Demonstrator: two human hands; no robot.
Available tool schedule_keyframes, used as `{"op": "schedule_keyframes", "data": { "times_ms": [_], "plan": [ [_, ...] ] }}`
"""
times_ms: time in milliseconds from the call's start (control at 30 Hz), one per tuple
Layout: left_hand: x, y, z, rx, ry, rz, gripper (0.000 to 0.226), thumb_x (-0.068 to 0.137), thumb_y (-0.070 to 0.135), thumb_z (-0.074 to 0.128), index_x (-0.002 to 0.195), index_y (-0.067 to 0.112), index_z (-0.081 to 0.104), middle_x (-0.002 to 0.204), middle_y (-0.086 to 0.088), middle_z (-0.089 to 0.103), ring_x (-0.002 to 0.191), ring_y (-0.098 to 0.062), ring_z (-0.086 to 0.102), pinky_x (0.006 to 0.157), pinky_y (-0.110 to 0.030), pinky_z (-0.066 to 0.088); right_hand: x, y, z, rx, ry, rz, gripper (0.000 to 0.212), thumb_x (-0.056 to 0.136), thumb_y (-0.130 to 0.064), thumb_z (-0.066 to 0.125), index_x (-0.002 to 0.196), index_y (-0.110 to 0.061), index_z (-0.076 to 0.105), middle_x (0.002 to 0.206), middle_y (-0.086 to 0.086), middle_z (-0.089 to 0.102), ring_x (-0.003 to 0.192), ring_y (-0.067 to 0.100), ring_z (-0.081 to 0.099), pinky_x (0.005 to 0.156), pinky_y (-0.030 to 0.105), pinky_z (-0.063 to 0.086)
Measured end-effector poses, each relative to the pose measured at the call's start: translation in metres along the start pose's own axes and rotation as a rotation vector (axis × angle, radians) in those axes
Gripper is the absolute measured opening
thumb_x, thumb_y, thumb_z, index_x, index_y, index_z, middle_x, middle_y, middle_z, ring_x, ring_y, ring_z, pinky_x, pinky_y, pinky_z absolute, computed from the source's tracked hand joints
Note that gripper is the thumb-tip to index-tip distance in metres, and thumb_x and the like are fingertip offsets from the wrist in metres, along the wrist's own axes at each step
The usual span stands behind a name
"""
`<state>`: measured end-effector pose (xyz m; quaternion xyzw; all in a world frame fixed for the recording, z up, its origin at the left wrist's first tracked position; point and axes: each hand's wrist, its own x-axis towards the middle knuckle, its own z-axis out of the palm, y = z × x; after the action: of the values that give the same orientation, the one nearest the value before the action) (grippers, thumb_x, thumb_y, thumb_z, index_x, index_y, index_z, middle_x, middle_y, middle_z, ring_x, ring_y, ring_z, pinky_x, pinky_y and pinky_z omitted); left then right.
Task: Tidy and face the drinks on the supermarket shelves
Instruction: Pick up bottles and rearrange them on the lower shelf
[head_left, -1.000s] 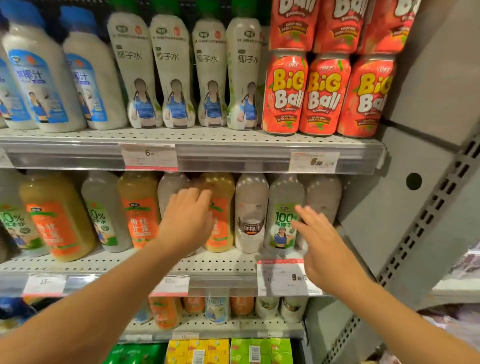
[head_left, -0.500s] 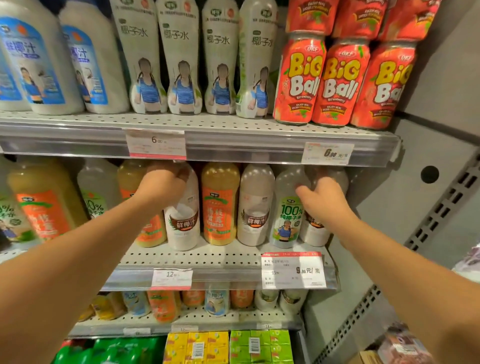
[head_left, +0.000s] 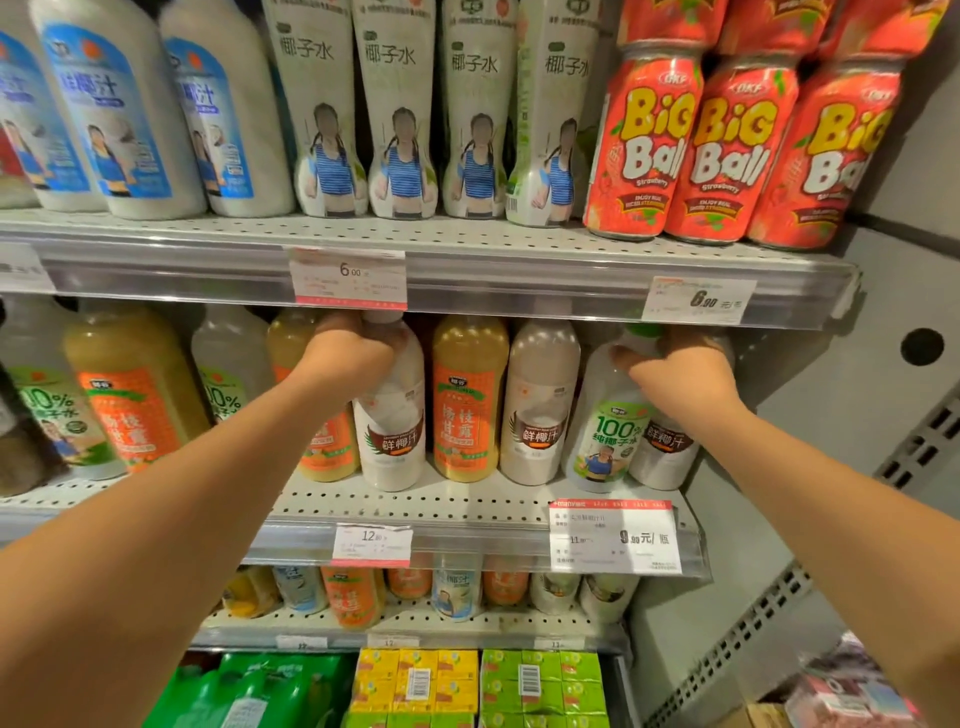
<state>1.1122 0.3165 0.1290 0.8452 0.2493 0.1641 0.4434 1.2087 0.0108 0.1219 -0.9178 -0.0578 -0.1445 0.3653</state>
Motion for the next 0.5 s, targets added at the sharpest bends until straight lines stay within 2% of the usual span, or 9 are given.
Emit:
{"op": "schedule_keyframes", "data": {
  "times_ms": [67,100,167,233,300,400,433,500],
  "plan": [
    [-0.003,0.000,0.004,-0.106,0.043,0.038,0.031,0.087,0.026,0.063,0.115,0.014,0.057,0.109,-0.010,0.064,0.096,-0.025,0.060,0.078,-0.034,0.052,-0.006,0.003,-0.003,0.003,0.013,-0.016,0.030,0.080,-0.048,0.070,0.082,-0.021,0.058,0.081,0.004,0.066,0.076,0.026,0.061,0.070,0.036,0.053],
    [-0.005,-0.002,0.007,-0.159,0.061,0.073,0.039,0.084,0.029,0.064,0.121,0.019,0.054,0.109,-0.004,0.064,0.098,-0.021,0.060,0.083,-0.035,0.052,-0.007,0.003,-0.004,0.005,0.020,-0.030,0.029,0.078,-0.049,0.070,0.079,-0.024,0.056,0.077,0.001,0.064,0.074,0.025,0.061,0.068,0.036,0.053],
    [-0.011,-0.006,0.012,-0.170,0.055,0.110,0.042,0.080,0.033,0.065,0.119,0.022,0.055,0.099,0.001,0.065,0.091,-0.016,0.062,0.072,-0.030,0.051,-0.008,0.001,-0.005,0.009,0.014,-0.047,0.036,0.078,-0.056,0.069,0.093,-0.024,0.059,0.084,0.000,0.064,0.075,0.022,0.057,0.069,0.035,0.052],
    [-0.016,-0.007,0.013,-0.156,0.047,0.126,0.032,0.079,0.033,0.063,0.108,0.021,0.059,0.089,0.002,0.065,0.082,-0.013,0.062,0.060,-0.024,0.046,-0.009,-0.002,-0.007,-0.016,-0.013,-0.029,0.053,0.078,-0.062,0.066,0.113,-0.023,0.059,0.097,0.001,0.064,0.079,0.022,0.056,0.071,0.035,0.052],
    [-0.020,-0.006,0.013,-0.196,0.061,0.125,0.025,0.080,0.031,0.062,0.103,0.020,0.060,0.084,0.002,0.064,0.079,-0.014,0.061,0.057,-0.024,0.043,-0.011,0.000,-0.009,-0.056,-0.036,-0.003,0.055,0.077,-0.064,0.064,0.113,-0.022,0.058,0.094,0.002,0.066,0.077,0.024,0.060,0.065,0.034,0.051],
    [-0.033,-0.009,0.016,-0.258,0.004,0.095,0.035,0.079,0.037,0.067,0.109,0.022,0.055,0.095,-0.001,0.064,0.090,-0.019,0.062,0.071,-0.033,0.050,-0.018,0.000,-0.014,-0.005,-0.121,0.076,0.049,0.074,-0.063,0.061,0.089,-0.016,0.060,0.060,0.003,0.068,0.049,0.018,0.066,0.048,0.030,0.052],
    [-0.038,-0.012,0.018,-0.277,-0.002,0.084,0.039,0.078,0.041,0.070,0.109,0.026,0.053,0.099,-0.001,0.063,0.094,-0.020,0.061,0.078,-0.039,0.051,-0.021,0.001,-0.016,0.037,-0.158,0.094,0.046,0.073,-0.064,0.060,0.084,-0.019,0.060,0.057,0.004,0.067,0.043,0.017,0.065,0.045,0.033,0.055],
    [-0.048,-0.013,0.021,-0.273,0.011,0.097,0.038,0.078,0.045,0.072,0.107,0.031,0.051,0.104,0.001,0.062,0.100,-0.022,0.060,0.087,-0.047,0.051,-0.029,0.005,-0.019,0.131,-0.194,0.107,0.039,0.070,-0.066,0.061,0.081,-0.030,0.055,0.071,0.003,0.066,0.041,0.020,0.065,0.043,0.035,0.057]
  ]
}}
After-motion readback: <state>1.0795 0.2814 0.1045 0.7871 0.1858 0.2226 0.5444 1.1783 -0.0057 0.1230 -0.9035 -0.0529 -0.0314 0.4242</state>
